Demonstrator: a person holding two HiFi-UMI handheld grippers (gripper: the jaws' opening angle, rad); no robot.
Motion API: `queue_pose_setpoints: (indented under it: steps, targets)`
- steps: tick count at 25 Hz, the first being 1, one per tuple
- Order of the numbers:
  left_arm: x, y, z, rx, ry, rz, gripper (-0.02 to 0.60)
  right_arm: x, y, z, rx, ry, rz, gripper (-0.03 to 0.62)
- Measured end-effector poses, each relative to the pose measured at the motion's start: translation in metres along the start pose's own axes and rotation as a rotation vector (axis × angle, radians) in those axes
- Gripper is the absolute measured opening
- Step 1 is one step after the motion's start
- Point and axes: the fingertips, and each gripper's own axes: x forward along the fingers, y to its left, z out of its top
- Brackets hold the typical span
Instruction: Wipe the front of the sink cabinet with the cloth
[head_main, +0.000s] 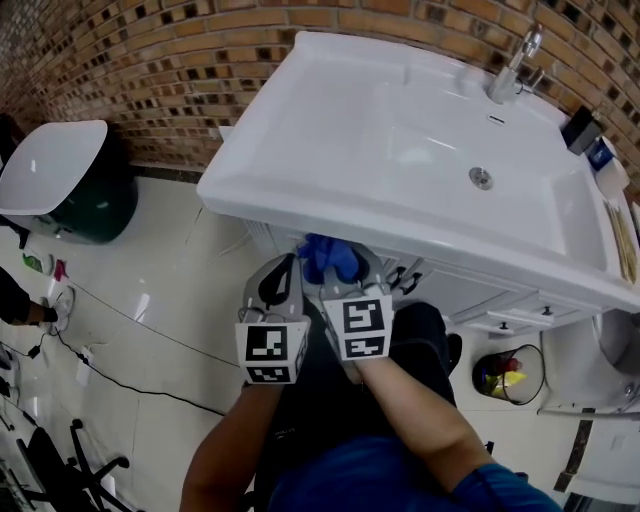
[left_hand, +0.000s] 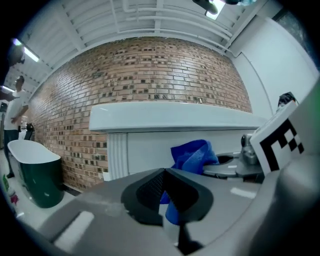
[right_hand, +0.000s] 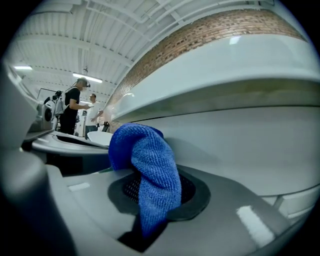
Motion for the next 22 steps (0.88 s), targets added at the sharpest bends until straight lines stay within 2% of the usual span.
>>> queue_pose_setpoints:
  steps: [15,22]
  targets:
    - [0.037,-0.151,0.012,0.024,-0.021,-0.266,0.002,-0.109,-0.126,-0.016,0.034,-0.001,-0.220,0.077]
    - [0.048,-0.221,0.013,0.035,-0.022,-0.366,0.002,-0.164,-0.189,-0.031,0.061,0.002,-0.345,0.077]
